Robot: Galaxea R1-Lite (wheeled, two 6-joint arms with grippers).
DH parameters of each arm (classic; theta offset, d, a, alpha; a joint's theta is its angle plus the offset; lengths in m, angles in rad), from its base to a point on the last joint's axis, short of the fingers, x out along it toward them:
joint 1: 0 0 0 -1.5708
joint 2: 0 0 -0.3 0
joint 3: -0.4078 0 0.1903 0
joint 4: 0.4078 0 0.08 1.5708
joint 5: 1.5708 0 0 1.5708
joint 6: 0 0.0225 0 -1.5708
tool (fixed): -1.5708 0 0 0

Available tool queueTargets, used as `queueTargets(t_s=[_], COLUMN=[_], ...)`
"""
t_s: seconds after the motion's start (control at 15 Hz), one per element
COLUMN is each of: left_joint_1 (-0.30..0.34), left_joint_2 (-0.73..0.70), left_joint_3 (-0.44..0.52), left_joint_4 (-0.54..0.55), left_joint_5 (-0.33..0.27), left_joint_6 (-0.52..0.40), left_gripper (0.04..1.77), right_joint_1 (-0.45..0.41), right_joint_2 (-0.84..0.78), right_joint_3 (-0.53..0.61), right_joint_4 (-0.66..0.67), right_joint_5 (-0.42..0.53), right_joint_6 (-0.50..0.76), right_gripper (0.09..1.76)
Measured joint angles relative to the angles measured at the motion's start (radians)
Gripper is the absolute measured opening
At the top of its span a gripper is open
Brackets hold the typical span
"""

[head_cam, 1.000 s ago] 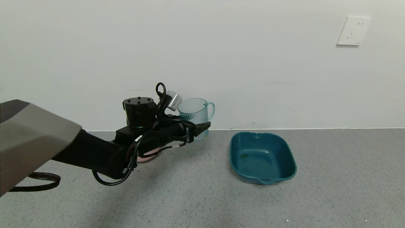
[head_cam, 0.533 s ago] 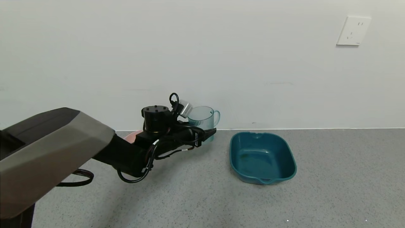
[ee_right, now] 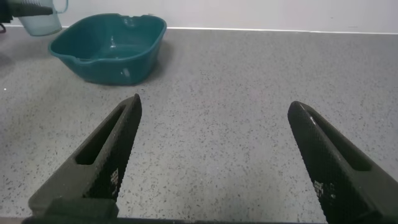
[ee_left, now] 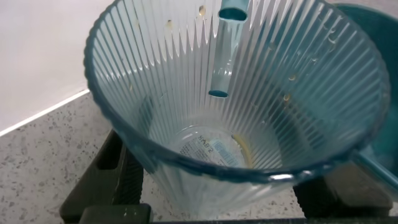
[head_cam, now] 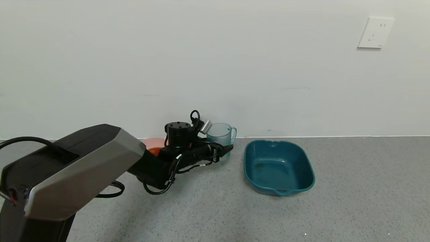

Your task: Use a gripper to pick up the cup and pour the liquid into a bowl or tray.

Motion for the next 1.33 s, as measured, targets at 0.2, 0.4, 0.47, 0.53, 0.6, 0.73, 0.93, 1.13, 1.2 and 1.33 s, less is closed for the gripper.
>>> queueTargets(t_s=[0.2, 0.4, 0.47, 0.53, 0.6, 0.73, 0.93, 1.13, 1.2, 1.33], left_joint_1=[0.002, 0.002, 0.002, 0.002, 0.002, 0.002, 0.001, -0.001, -0.001, -0.001], left_joint_2=[0.033, 0.058, 0.064, 0.071, 0.077, 0.090, 0.105, 0.118, 0.121, 0.126], left_joint_3=[-0.025, -0.039, -0.042, -0.044, -0.047, -0.050, -0.051, -0.049, -0.049, -0.049], left_joint_4=[0.003, 0.003, 0.003, 0.001, -0.006, -0.014, -0.021, -0.040, -0.041, -0.044], left_joint_5=[0.005, 0.016, 0.017, 0.018, 0.021, 0.024, 0.024, 0.024, 0.023, 0.024], left_joint_6=[-0.002, -0.002, -0.001, -0.002, -0.001, 0.000, -0.002, -0.002, -0.002, -0.010], left_gripper=[1.31, 1.31, 1.31, 1.31, 1.31, 1.31, 1.31, 1.31, 1.31, 1.31], right_joint_1=[0.000, 0.000, 0.000, 0.000, 0.000, 0.000, 0.000, 0.000, 0.000, 0.000], right_joint_2=[0.000, 0.000, 0.000, 0.000, 0.000, 0.000, 0.000, 0.000, 0.000, 0.000], right_joint_3=[0.000, 0.000, 0.000, 0.000, 0.000, 0.000, 0.000, 0.000, 0.000, 0.000], right_joint_4=[0.000, 0.000, 0.000, 0.000, 0.000, 0.000, 0.000, 0.000, 0.000, 0.000], right_joint_5=[0.000, 0.000, 0.000, 0.000, 0.000, 0.000, 0.000, 0.000, 0.000, 0.000], right_joint_6=[0.000, 0.000, 0.000, 0.000, 0.000, 0.000, 0.000, 0.000, 0.000, 0.000], right_gripper=[1.71, 1.71, 1.71, 1.71, 1.71, 1.71, 1.71, 1.71, 1.71, 1.71])
